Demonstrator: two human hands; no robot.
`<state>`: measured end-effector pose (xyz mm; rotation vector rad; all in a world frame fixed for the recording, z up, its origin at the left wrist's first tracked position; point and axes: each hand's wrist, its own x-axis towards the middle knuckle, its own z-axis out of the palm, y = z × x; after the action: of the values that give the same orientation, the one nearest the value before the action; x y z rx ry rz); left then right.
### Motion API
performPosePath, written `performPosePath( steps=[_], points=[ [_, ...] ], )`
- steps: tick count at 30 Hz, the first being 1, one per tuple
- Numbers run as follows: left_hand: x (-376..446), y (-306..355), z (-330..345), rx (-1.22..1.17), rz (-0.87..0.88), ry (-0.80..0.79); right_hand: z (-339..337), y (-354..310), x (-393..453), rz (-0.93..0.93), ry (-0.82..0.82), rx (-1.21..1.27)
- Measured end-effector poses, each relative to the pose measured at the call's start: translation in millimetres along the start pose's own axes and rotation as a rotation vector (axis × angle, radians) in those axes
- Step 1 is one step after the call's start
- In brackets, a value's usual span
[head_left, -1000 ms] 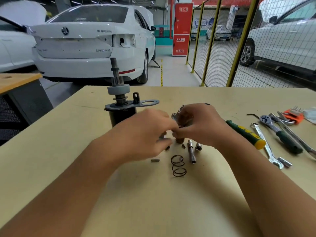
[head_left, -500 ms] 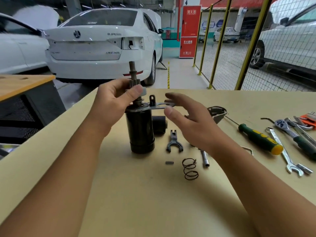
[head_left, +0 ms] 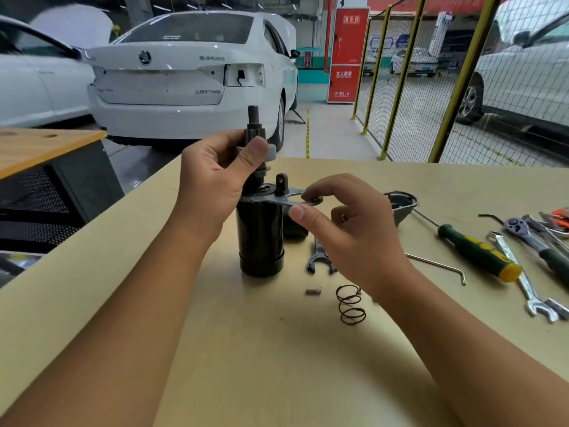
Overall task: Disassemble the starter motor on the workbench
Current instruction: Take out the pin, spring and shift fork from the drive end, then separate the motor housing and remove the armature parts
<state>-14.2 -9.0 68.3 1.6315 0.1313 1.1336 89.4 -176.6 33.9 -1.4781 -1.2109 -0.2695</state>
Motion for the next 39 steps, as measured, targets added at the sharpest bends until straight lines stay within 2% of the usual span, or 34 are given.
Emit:
performPosePath(
  steps=[4,6,9,12,18,20,22,24,27,29,36,39],
  points=[
    [2,0,0,0.049,-0.061,-0.013,2,-4,-5,-0.028,0.032,0.049],
    [4,1,-4,0.105,-0.102,-0.046,-1,-6,-7,-0.021,-0.003,0.128],
    [9,1,-14,0.148,-0.244,-0.151,-7,-6,-5,0.023,-0.057,0.222],
    [11,0,-24,0.187,-0.378,-0.226,-10,3,-2,0.119,-0.040,0.197],
    [7,-7,-42,0.320,-0.336,-0.597,-14,20,0,0.303,0.018,0.014],
    [6,-9,-39,0.449,-0.298,-0.560,-15,20,-1,0.323,0.004,-0.010],
    [6,-15,-35,0.482,-0.267,-0.499,-15,20,-1,0.330,-0.021,-0.025],
    [6,-19,-35,0.394,-0.275,-0.489,-15,20,-1,0.337,-0.036,-0.038],
    [2,-26,-40,0.130,-0.375,-0.471,-17,19,-2,0.343,-0.050,-0.058],
    [0,-34,-44,0.037,-0.422,-0.451,-18,18,-2,0.354,-0.056,-0.054],
    [-3,-60,-31,-0.057,-0.666,-0.024,-27,15,0,0.398,-0.087,-0.184],
    [0,-65,-25,-0.037,-0.806,0.095,-37,15,4,0.366,-0.136,-0.286]
  ],
)
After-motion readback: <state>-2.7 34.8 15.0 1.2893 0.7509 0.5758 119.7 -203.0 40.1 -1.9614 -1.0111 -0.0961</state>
